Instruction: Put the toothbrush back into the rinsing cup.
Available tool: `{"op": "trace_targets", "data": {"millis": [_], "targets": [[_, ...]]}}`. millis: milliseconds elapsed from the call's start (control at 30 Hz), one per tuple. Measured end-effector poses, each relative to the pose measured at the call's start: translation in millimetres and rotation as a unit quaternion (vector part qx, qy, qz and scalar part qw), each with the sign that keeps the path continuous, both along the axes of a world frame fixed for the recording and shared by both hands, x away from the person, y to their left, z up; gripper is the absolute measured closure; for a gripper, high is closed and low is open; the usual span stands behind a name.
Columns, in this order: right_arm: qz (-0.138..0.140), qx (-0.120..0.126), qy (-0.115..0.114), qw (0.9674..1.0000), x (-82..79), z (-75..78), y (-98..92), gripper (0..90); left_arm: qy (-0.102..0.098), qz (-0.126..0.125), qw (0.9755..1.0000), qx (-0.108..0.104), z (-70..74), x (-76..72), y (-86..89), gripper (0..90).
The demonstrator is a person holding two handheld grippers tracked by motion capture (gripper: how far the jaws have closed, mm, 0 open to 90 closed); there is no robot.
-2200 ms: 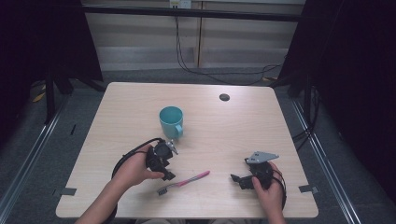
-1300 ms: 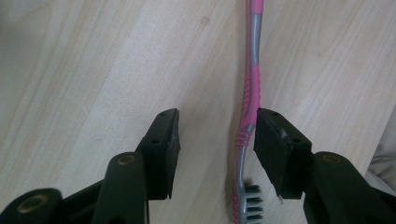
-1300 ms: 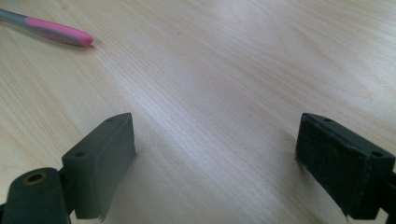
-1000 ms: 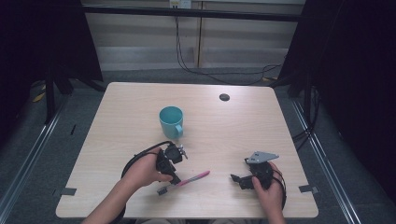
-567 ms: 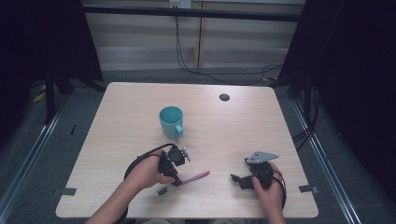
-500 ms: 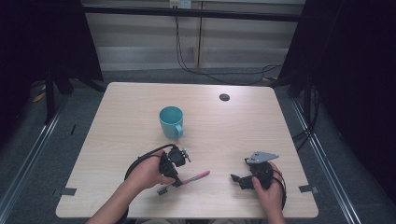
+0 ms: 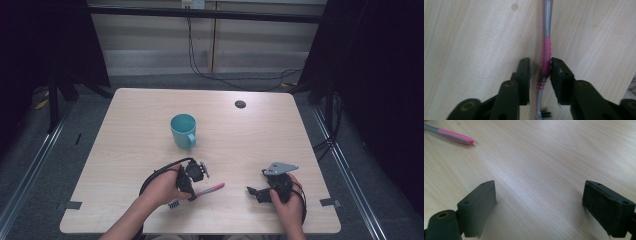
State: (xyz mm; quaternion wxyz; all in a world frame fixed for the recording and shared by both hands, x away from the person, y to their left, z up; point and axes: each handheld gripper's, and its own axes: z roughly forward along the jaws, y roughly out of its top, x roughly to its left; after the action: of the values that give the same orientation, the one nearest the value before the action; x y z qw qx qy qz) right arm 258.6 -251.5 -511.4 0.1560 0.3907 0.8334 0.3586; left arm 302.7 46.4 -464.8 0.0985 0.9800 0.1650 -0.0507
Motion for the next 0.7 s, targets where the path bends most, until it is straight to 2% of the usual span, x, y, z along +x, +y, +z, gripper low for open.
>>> {"op": "trace_targets", "data": {"millis": [33,100,267,333,533,600,700], "targets": [[0.001,0.001,0.0,1.0,0.1,-0.1,0.0,11.4,-0.002,-0.001,1.0,0.003,-0.2,-0.5,-0.7,74.2],[0.001,0.001,0.0,1.0,0.1,-0.1,0.0,11.4,-0.006,-0.007,0.9998,0.017,0.6,-1.6,-2.5,79.7],[0.001,0.001,0.0,1.0,0.1,-0.1,0.0,11.4,-0.008,-0.01,0.9996,0.026,0.9,-2.6,-4.1,80.4],[0.0,0.0,0.0,1.0,0.1,0.0,0.0,11.4,-0.003,-0.004,0.9997,0.024,0.7,-2.0,-3.8,80.5],[0.0,0.0,0.0,1.0,0.1,0.1,0.0,11.4,0.001,-0.006,0.9997,0.022,2.0,0.2,-0.6,80.5],[0.0,-0.001,0.0,1.0,0.3,0.1,-0.1,11.3,0.002,-0.005,0.9999,0.016,5.8,1.6,1.8,80.5],[-0.001,0.001,0.0,1.0,0.6,0.0,0.0,11.3,-0.002,-0.008,0.9998,0.016,9.8,3.1,4.3,80.6]]}}
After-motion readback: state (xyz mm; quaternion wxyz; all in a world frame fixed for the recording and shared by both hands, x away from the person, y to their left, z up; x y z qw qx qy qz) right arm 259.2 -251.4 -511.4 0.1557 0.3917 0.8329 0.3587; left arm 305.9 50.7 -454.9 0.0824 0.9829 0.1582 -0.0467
